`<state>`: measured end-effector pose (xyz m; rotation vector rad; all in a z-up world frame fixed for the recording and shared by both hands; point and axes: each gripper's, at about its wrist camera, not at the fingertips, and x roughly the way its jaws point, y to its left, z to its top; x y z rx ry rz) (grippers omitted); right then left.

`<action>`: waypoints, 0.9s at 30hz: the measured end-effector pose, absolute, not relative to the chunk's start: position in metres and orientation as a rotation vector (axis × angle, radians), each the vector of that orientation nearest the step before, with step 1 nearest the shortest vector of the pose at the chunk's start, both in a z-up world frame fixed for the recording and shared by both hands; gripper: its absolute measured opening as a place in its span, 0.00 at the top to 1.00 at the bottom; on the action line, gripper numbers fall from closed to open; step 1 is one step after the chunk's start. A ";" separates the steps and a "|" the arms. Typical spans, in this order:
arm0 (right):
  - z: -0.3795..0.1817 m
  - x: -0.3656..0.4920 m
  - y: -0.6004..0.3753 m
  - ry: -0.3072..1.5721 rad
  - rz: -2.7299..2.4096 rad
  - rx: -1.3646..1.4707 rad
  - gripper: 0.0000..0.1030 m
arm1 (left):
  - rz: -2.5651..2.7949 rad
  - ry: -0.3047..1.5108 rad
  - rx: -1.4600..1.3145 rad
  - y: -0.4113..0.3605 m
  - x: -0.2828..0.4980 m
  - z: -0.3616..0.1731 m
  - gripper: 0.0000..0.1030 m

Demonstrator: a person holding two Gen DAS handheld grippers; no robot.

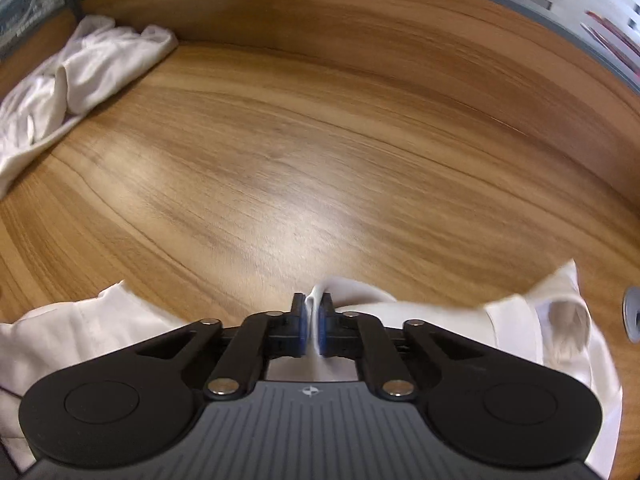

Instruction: Fold clothes

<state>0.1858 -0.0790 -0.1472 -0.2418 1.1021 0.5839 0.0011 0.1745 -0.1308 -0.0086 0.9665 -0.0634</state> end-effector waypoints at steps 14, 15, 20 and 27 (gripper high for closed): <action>-0.144 0.057 -0.206 1.269 0.536 -0.054 0.97 | -0.246 0.998 -0.097 0.131 0.043 -0.132 0.48; -0.150 0.051 -0.212 1.294 0.526 -0.052 0.97 | -0.271 1.009 -0.088 0.126 0.047 -0.134 0.48; -0.168 0.029 -0.231 1.350 0.481 -0.042 0.91 | -0.409 1.065 -0.055 0.092 0.064 -0.143 0.46; -0.149 0.012 -0.239 1.267 0.454 -0.050 0.74 | -0.542 1.131 -0.113 0.049 0.083 -0.160 0.43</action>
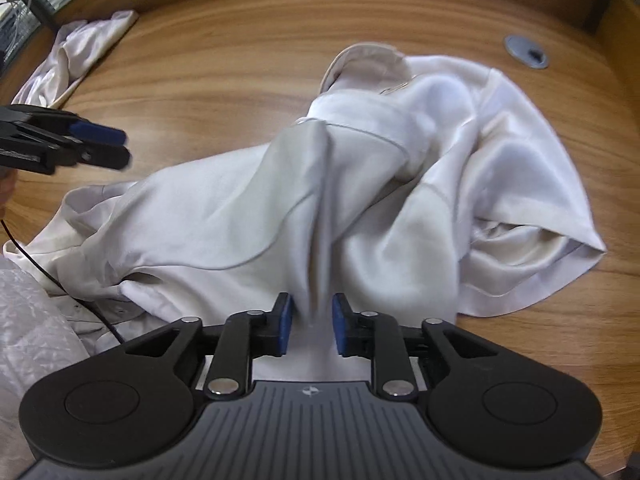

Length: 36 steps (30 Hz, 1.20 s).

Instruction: Fold clothes

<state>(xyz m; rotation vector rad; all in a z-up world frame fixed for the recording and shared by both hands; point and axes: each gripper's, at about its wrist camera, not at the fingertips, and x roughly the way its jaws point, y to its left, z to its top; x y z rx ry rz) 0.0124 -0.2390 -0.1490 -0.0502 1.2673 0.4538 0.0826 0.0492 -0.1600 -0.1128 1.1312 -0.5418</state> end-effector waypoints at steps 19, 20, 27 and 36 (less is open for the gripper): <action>-0.144 0.027 -0.276 1.236 0.328 0.049 0.72 | -0.557 1.018 -0.127 0.012 0.085 -0.152 0.97; -0.143 0.028 -0.276 1.228 0.325 0.053 0.72 | -0.527 0.989 -0.133 0.019 0.086 -0.146 0.98; -0.137 0.039 -0.275 1.172 0.323 0.083 0.72 | -0.155 0.884 -0.096 0.092 0.110 -0.113 0.97; -0.133 0.060 -0.259 1.125 0.355 0.102 0.71 | 0.199 0.946 0.027 0.162 0.122 -0.115 0.97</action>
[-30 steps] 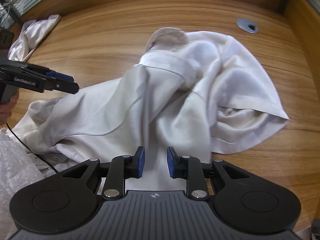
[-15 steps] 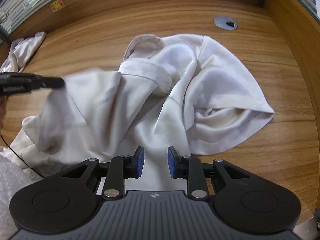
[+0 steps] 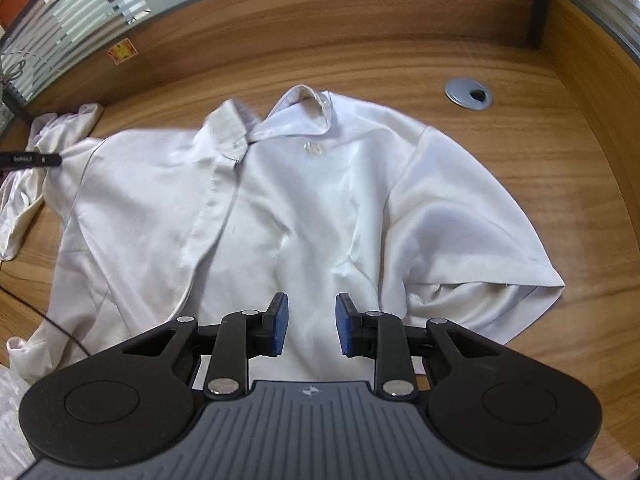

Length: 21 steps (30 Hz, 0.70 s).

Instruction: Fold clothes

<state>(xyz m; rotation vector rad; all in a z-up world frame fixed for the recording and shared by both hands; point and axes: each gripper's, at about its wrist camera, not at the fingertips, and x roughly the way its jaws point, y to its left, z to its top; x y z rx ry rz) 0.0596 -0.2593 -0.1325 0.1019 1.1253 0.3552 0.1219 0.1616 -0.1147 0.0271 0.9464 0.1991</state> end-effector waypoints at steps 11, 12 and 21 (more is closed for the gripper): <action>-0.124 0.086 -0.249 1.092 0.352 0.090 0.66 | 0.291 1.025 -0.045 0.207 0.087 -0.130 0.93; -0.124 0.091 -0.247 1.086 0.350 0.088 0.65 | 0.285 1.008 -0.055 0.209 0.084 -0.127 0.84; -0.118 0.155 -0.213 1.036 0.376 -0.003 0.58 | 0.081 0.931 -0.004 0.182 0.107 -0.122 0.56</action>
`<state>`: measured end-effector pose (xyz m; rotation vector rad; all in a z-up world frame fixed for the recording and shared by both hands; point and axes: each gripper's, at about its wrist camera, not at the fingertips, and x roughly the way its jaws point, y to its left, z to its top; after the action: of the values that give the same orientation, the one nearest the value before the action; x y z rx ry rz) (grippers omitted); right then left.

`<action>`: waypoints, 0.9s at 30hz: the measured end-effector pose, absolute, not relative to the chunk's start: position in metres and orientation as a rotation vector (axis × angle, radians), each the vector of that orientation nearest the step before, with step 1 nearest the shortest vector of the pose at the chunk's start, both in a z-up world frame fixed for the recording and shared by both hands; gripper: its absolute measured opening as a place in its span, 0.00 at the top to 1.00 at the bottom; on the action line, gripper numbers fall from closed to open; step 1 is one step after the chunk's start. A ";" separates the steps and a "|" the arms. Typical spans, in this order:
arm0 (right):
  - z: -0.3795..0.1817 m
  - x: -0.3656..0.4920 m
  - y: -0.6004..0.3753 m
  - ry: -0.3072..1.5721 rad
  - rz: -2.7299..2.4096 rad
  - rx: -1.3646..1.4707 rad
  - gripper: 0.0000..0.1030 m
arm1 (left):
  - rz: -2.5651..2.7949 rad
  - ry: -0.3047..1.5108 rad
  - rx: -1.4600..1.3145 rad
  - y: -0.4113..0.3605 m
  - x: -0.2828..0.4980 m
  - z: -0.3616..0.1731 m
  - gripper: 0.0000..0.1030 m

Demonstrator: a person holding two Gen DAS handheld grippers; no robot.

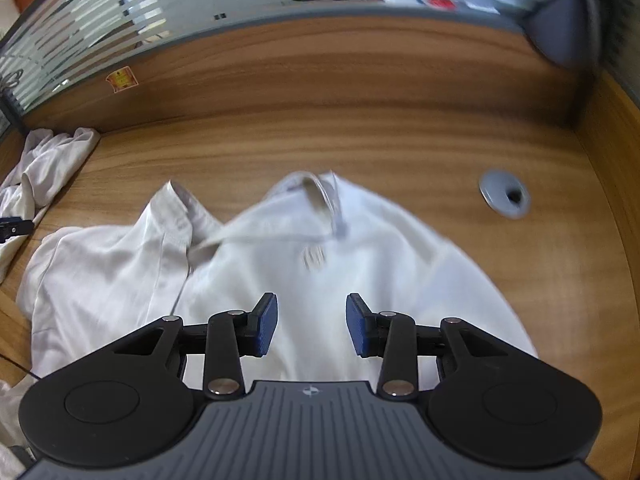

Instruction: Fold clothes

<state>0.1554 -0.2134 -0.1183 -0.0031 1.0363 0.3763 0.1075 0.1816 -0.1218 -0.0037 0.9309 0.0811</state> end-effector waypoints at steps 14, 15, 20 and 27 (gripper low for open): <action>-0.127 0.246 -0.122 1.038 0.554 -0.215 0.52 | -0.211 1.048 0.109 0.141 0.181 -0.169 0.52; -0.127 0.249 -0.115 1.044 0.585 -0.197 0.50 | -0.229 1.049 0.121 0.144 0.181 -0.169 0.52; -0.131 0.265 -0.080 1.070 0.741 -0.108 0.43 | -0.286 1.054 0.099 0.171 0.176 -0.165 0.52; -0.154 0.276 -0.053 1.209 0.844 -0.132 0.96 | -0.242 1.083 0.050 0.204 0.167 -0.161 0.53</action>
<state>0.2764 -0.0534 -0.1541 -0.1316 1.2088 0.8443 0.1667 0.2041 -0.1605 0.0502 1.0831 -0.2416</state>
